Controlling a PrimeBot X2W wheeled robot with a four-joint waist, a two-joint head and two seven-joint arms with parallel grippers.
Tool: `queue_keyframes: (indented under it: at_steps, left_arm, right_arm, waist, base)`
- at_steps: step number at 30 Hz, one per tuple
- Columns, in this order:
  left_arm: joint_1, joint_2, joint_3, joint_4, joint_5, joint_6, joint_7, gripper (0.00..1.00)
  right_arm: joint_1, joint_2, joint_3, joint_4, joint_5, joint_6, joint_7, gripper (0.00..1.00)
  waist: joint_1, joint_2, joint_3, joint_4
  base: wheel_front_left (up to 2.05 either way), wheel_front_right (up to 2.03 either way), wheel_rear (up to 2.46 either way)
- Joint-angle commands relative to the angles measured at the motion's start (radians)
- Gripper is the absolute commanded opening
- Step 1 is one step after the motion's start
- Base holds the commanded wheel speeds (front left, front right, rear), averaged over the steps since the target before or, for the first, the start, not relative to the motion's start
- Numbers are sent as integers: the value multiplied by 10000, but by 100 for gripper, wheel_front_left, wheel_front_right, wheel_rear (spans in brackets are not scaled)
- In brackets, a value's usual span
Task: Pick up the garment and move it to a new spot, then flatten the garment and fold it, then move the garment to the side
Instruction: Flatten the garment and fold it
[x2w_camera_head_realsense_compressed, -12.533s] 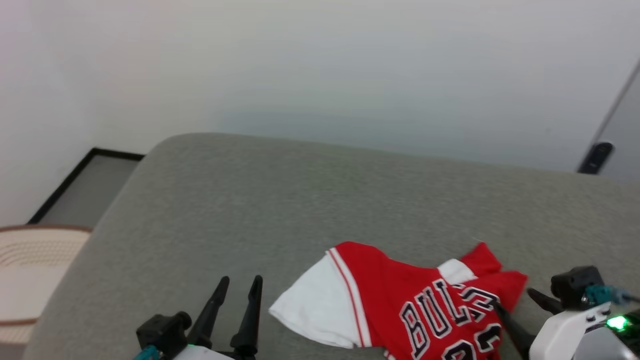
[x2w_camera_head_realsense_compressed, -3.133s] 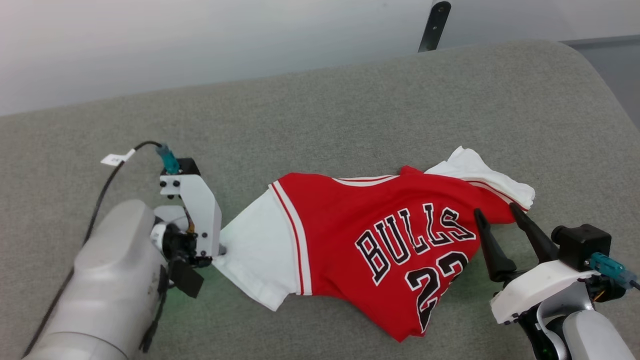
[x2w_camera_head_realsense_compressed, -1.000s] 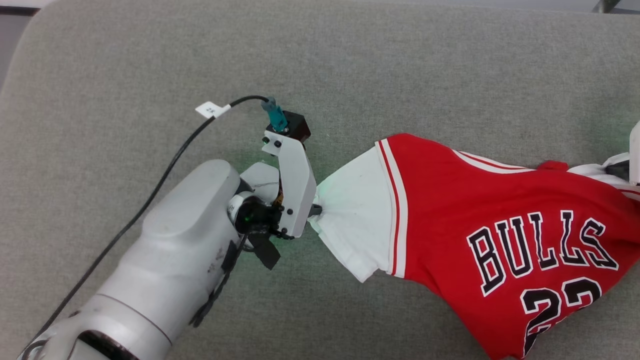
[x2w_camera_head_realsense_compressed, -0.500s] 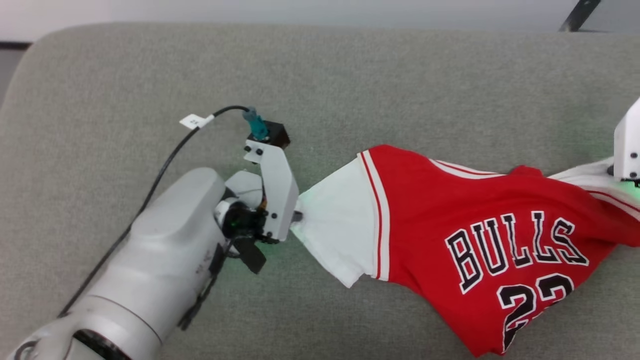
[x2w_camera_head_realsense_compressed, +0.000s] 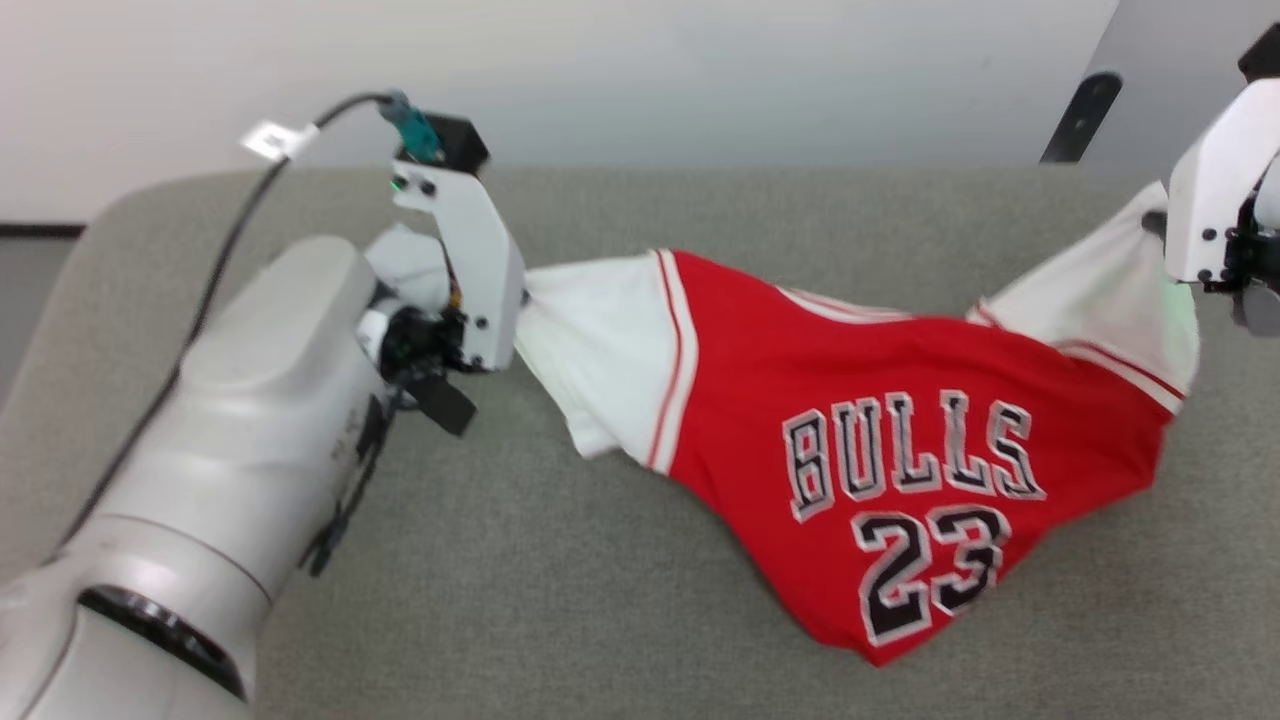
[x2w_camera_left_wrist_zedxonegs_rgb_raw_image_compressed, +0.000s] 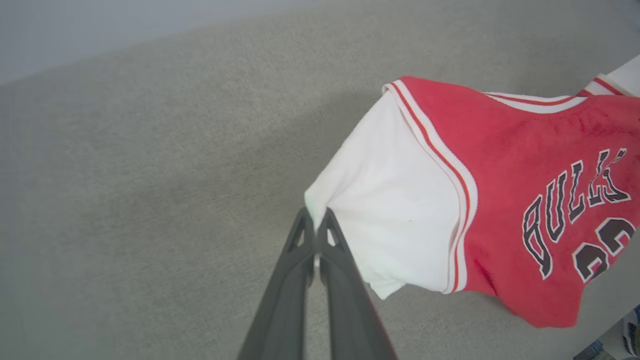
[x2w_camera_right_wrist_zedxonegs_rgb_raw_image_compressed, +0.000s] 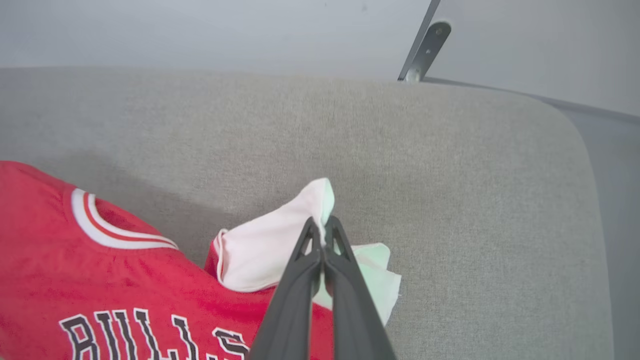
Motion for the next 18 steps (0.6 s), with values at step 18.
queue_keyframes:
  at_steps: [18]
  left_arm:
    - [-2724, 814, -14, 1347, 1012, 102, -2097, 0]
  right_arm:
    - [-1465, 277, 64, 27, -520, -15, -4029, 0]
  waist:
    - [0, 0, -1974, -149]
  base:
    - [0, 0, 0]
